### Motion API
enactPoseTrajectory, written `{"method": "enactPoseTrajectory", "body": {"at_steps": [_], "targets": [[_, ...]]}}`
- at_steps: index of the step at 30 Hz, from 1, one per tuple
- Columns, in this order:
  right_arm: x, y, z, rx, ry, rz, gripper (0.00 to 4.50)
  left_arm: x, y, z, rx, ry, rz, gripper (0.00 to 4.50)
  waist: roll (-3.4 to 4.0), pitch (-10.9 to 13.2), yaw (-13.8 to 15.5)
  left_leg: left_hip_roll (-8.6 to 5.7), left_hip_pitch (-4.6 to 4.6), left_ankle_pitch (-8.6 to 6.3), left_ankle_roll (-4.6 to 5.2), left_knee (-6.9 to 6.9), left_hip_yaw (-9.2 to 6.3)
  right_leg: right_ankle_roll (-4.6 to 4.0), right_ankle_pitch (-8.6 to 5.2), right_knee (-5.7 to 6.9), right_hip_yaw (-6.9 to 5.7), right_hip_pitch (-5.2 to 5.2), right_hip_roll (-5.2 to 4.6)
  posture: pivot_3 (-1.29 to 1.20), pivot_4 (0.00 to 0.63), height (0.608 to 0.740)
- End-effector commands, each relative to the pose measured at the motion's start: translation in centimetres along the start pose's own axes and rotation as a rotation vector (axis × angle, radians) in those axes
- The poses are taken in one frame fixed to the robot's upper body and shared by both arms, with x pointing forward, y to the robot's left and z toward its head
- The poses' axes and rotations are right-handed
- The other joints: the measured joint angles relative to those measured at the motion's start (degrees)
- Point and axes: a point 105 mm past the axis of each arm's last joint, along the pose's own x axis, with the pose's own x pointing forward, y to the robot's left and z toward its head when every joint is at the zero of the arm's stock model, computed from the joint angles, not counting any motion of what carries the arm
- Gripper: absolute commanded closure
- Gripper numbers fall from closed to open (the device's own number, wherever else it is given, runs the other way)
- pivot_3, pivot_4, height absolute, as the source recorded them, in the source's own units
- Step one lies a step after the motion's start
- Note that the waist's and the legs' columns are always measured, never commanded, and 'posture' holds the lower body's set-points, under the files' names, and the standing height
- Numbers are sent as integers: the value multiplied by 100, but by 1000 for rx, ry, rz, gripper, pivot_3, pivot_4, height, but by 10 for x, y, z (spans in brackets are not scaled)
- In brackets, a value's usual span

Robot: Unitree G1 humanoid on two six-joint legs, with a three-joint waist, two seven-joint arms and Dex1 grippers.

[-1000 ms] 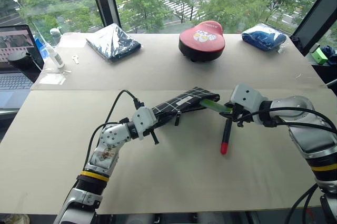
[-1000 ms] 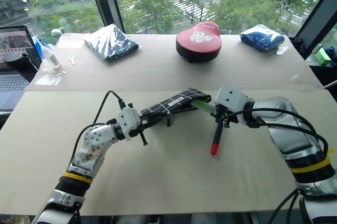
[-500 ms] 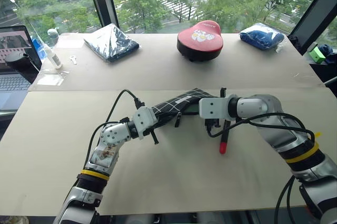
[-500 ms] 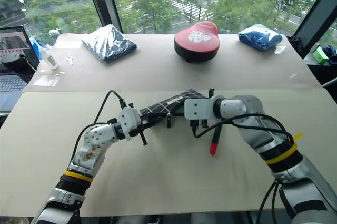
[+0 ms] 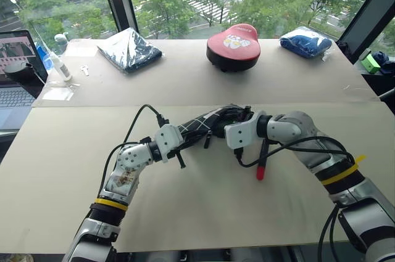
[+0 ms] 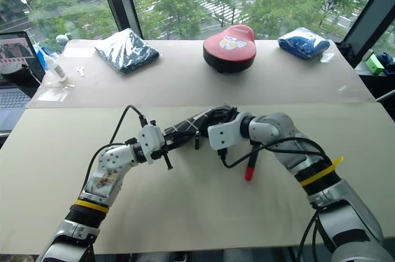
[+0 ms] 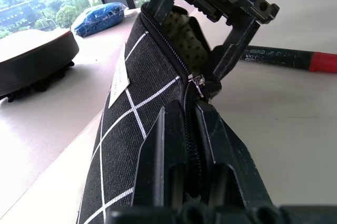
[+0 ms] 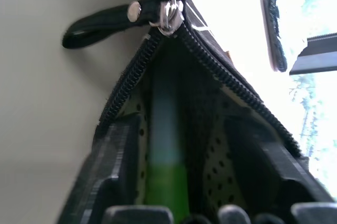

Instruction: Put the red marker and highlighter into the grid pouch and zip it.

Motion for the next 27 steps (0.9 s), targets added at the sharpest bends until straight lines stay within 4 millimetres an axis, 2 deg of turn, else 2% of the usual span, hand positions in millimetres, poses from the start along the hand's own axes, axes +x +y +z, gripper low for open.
{"method": "enactPoseTrajectory", "body": {"at_steps": [1, 6, 7, 8, 10, 12, 15, 19, 22, 24, 27], "targets": [[-22, -36, -10, 95, 9, -143, 647, 2, 4, 13, 35, -53, 10, 4500, 0, 0, 1, 0, 0, 0, 0, 0, 0, 0, 0, 0, 1, 0, 0, 0, 150, 740], [-59, -59, -19, 350, -48, -239, 647, 2, 4, 14, 33, -53, 11, 4500, 0, 0, 12, 2, 0, 0, 0, -1, -1, -1, 0, 0, 1, 0, 0, 0, 150, 740], [-68, -63, -19, 466, -81, -254, 647, 1, 4, 14, 33, -53, 12, 4500, 0, 0, 15, 2, -2, 0, 0, -1, -1, -1, 0, -2, 1, 0, 0, 0, 150, 740], [-80, -61, -19, 632, -119, -232, 647, 2, 4, 14, 32, -53, 14, 4500, 0, 0, 18, 3, -1, 0, 1, -1, -2, -1, 1, -1, 1, 1, 0, 0, 150, 740], [-105, -42, -5, 897, -235, -73, 647, 2, 4, 13, 30, -53, 15, 4500, 0, 0, 31, 7, -3, -1, 2, -1, -5, -2, 1, -2, 1, 1, -2, 0, 150, 740], [-124, -26, 9, 1035, -304, 27, 647, 2, 3, 13, 26, -53, 17, 4500, 0, 0, 107, 8, -10, -5, 8, -2, -18, -3, 2, -4, -1, 1, -9, 0, 150, 740], [-133, -7, -8, 1173, -152, -32, 647, 1, 2, 11, 16, -51, 25, 4500, 3, -2, 84, 13, -10, -20, 26, -4, -22, -3, 2, -10, 8, 2, -20, 0, 150, 740], [-139, 4, -20, 1263, -25, -119, 647, 0, 1, 11, 10, -48, 31, 4500, 3, -2, 66, 13, -5, -43, 57, 0, -15, -2, 3, -3, 11, 0, -30, 0, 150, 740], [-136, 20, -26, 1421, 119, -159, 647, 0, 0, 11, 8, -48, 35, 4500, 3, -3, 70, 13, -4, -37, 47, 3, -14, -4, 4, 3, 10, -2, -26, 0, 150, 740], [-131, 38, -26, 1464, 252, -158, 647, 1, 0, 11, 8, -49, 35, 4500, 3, -3, 85, 17, -6, -22, 22, 4, -16, -6, 5, 3, 8, -1, -24, 0, 150, 740], [-125, 53, -25, 1515, 357, -190, 647, 3, -1, 12, 7, -53, 31, 4500, 3, -3, 101, 15, -10, -19, 18, 4, -16, -6, 5, 3, 8, -3, -26, 0, 150, 740]]}}
